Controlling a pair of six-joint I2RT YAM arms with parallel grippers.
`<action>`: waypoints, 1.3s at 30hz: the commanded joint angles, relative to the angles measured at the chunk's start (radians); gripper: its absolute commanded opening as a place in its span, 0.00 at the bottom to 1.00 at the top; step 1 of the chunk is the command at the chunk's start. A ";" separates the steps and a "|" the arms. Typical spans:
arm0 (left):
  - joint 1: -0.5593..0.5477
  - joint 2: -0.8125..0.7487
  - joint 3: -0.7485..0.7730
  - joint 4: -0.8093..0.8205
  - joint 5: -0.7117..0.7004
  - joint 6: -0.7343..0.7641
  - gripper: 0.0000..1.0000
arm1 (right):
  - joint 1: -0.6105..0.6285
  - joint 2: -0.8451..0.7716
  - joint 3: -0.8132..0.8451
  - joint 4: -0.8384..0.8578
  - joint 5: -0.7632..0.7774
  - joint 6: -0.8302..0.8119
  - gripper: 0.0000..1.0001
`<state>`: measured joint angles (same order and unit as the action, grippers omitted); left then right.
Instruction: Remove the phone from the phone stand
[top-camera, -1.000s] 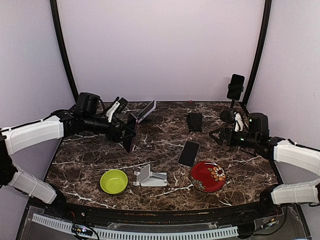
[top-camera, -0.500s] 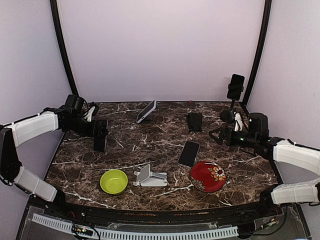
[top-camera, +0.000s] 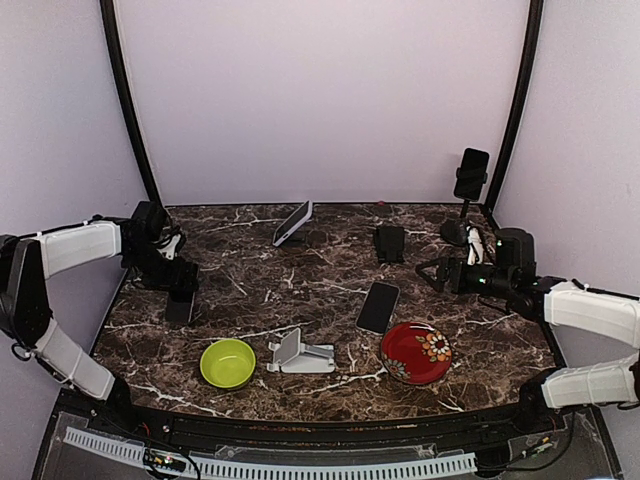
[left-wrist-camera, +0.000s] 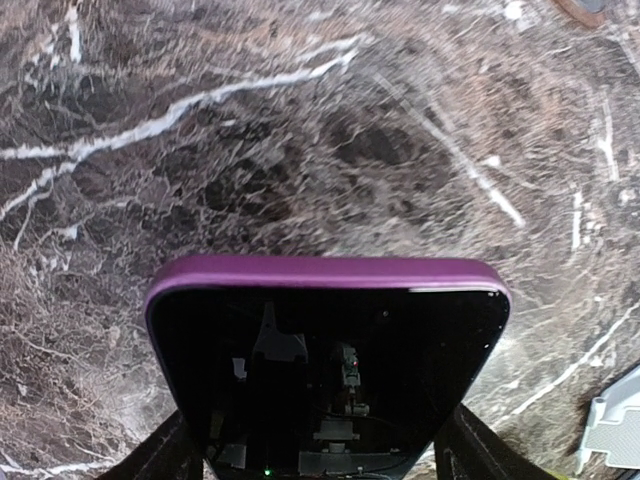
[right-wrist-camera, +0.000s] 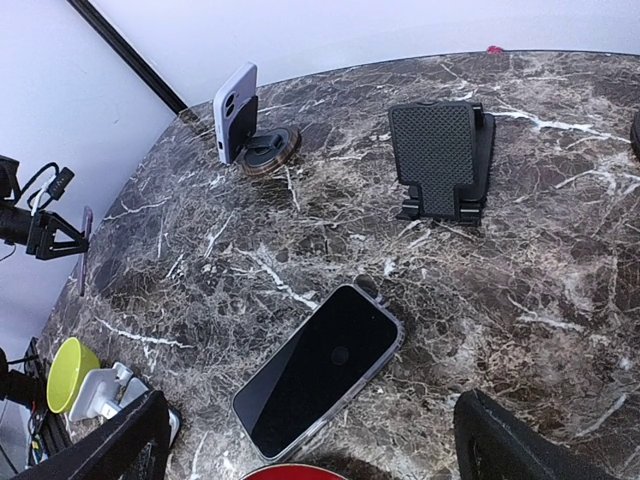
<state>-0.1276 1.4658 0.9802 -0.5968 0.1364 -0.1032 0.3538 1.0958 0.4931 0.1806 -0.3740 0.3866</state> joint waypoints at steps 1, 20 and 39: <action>0.011 0.033 0.036 -0.027 -0.047 0.026 0.55 | 0.004 0.002 -0.013 0.040 -0.015 0.005 0.99; 0.033 0.208 0.065 0.012 -0.149 0.027 0.59 | 0.004 0.006 -0.035 0.058 -0.016 0.016 0.99; 0.034 0.224 0.050 0.039 -0.123 0.029 0.99 | 0.004 -0.015 -0.039 0.040 -0.010 0.021 0.99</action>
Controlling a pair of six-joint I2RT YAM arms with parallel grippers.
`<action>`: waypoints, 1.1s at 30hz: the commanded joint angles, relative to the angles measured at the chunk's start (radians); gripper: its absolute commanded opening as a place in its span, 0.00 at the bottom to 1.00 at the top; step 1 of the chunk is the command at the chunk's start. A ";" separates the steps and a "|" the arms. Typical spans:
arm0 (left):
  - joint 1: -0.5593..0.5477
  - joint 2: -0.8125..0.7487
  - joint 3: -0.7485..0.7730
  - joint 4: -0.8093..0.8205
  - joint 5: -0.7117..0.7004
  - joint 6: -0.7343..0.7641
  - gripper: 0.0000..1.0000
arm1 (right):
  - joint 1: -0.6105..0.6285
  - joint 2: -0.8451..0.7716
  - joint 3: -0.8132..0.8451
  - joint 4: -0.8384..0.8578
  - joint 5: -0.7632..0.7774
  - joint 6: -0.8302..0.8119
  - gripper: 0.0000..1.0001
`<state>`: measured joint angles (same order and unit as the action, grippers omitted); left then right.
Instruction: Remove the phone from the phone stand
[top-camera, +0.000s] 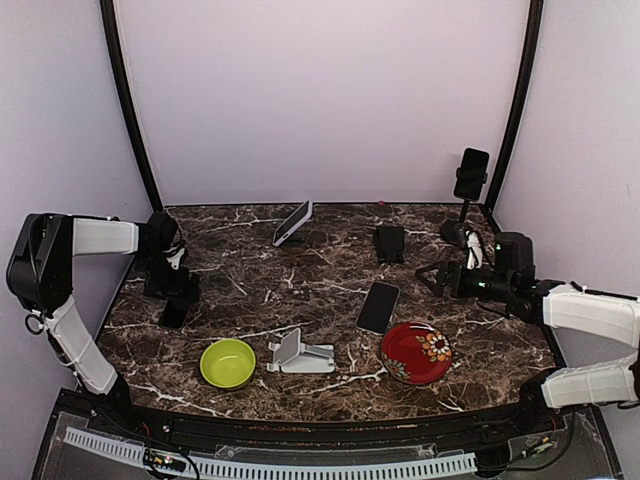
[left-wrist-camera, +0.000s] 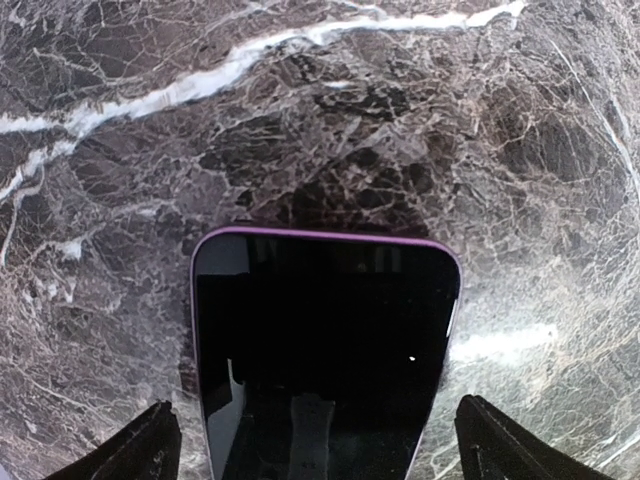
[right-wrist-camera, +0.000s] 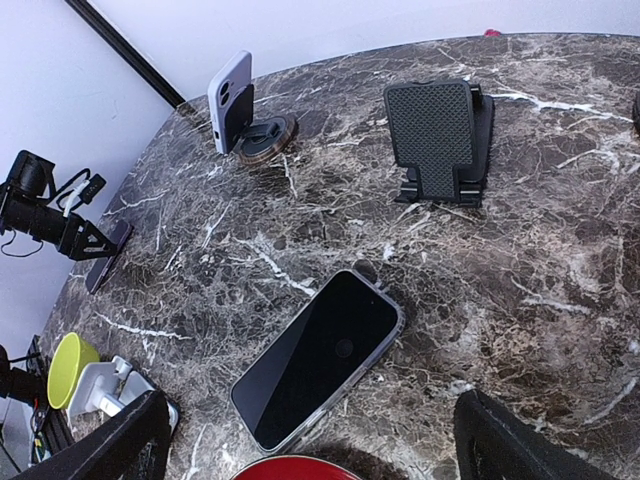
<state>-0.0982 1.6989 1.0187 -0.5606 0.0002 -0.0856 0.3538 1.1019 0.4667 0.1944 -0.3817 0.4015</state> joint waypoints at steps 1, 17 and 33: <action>0.005 -0.012 0.014 0.000 0.018 0.014 0.99 | 0.004 -0.024 -0.011 0.024 -0.004 0.007 0.99; -0.148 -0.429 -0.069 0.229 0.371 0.151 0.99 | 0.004 -0.063 0.006 0.008 -0.019 0.016 0.99; -0.509 -0.562 -0.221 0.330 0.646 0.433 0.99 | 0.004 -0.079 0.008 0.011 -0.036 0.026 0.99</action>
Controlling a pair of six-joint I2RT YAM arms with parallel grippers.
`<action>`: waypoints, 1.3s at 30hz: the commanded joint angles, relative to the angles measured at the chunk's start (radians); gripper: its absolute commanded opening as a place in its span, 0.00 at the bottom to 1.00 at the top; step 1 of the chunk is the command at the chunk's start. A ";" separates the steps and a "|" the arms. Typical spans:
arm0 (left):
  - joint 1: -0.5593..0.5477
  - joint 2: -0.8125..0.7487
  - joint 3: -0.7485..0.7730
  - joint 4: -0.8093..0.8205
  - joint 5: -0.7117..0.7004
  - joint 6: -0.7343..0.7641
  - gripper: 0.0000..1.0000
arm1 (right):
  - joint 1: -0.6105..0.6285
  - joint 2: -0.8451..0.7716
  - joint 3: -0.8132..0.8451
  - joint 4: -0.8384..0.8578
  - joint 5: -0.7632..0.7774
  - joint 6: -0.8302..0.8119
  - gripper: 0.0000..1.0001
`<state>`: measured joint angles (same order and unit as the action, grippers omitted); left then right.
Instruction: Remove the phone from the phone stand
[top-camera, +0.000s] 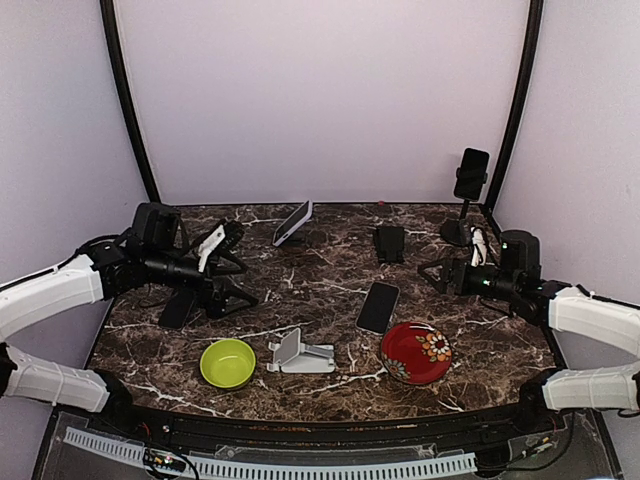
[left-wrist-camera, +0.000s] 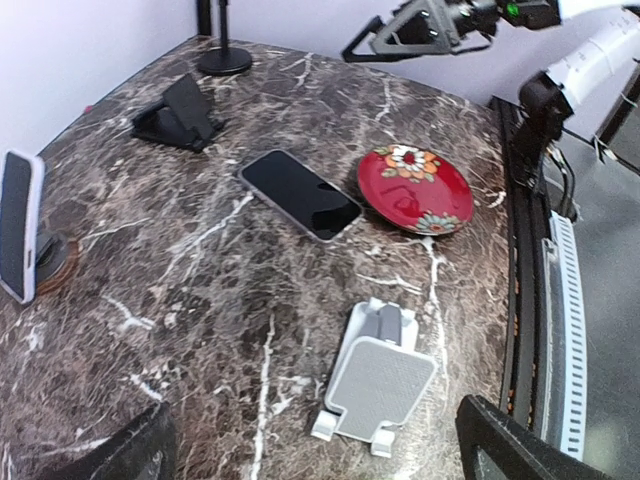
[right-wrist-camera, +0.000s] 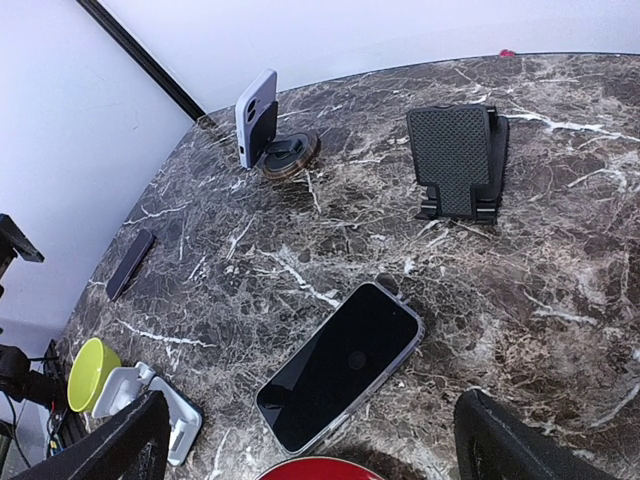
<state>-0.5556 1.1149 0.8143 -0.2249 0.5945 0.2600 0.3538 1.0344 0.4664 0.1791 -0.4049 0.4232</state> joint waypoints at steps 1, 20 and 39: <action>-0.086 0.039 -0.017 -0.011 0.045 0.100 0.99 | 0.004 -0.010 0.009 0.027 -0.012 0.005 0.99; -0.308 0.330 0.041 0.022 -0.140 0.237 0.99 | 0.004 -0.015 -0.003 0.018 -0.007 0.003 0.99; -0.329 0.447 0.074 0.060 -0.154 0.265 0.99 | 0.005 0.021 0.002 0.044 -0.012 0.005 0.99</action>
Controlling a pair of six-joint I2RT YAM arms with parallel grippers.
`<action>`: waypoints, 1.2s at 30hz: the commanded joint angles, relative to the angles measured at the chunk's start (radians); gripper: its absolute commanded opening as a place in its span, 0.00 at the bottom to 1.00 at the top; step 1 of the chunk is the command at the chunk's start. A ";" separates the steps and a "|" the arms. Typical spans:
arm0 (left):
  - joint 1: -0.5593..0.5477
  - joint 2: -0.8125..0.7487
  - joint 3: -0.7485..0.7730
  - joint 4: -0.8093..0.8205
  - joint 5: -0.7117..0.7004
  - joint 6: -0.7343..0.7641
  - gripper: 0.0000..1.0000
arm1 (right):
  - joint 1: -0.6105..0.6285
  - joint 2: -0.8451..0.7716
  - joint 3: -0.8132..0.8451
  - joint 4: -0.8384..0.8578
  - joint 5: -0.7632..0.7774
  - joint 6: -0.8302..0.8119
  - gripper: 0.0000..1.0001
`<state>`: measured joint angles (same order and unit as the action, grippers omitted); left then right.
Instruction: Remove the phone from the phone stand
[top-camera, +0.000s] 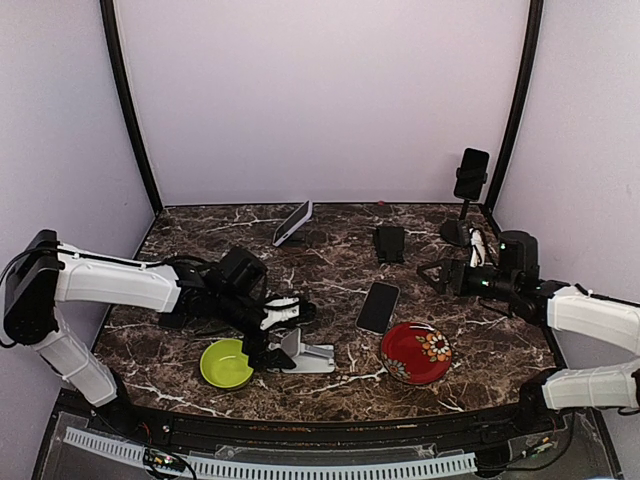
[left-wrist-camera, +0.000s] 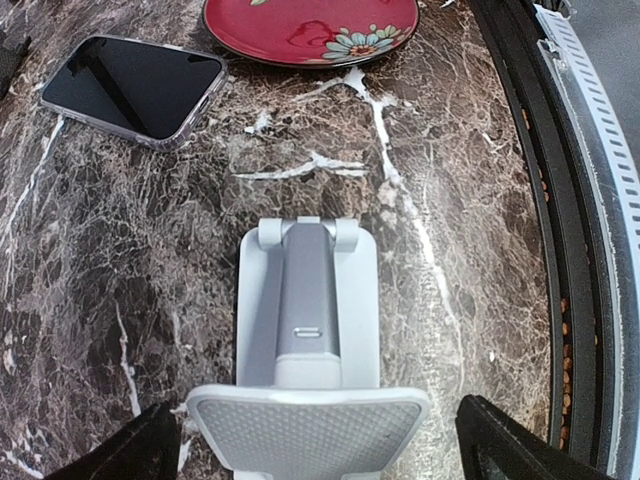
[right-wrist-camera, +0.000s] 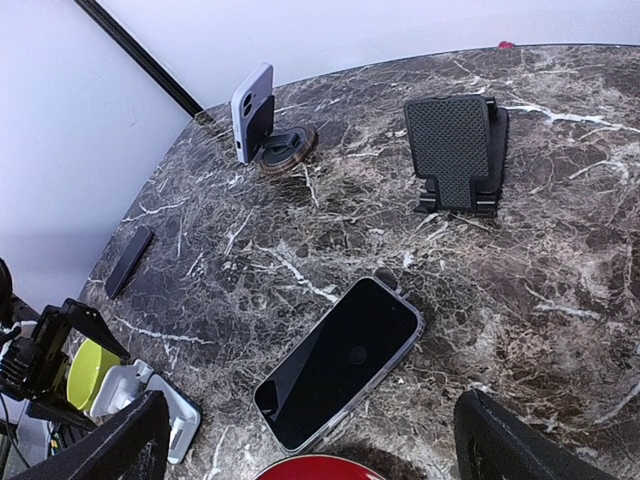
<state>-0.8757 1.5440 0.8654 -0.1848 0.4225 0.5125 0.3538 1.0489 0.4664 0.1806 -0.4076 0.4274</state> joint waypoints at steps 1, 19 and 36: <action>-0.009 0.024 0.021 0.024 0.016 0.011 0.99 | 0.004 0.007 0.001 0.042 -0.009 0.001 0.99; -0.019 0.045 0.024 0.105 -0.031 -0.032 0.64 | 0.004 -0.011 -0.019 0.036 0.004 0.003 0.99; 0.006 0.001 0.114 0.177 -0.095 -0.200 0.48 | 0.004 -0.015 -0.017 0.038 0.005 0.005 0.99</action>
<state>-0.8879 1.5929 0.9268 -0.0620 0.3538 0.3763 0.3538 1.0489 0.4519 0.1867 -0.4065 0.4282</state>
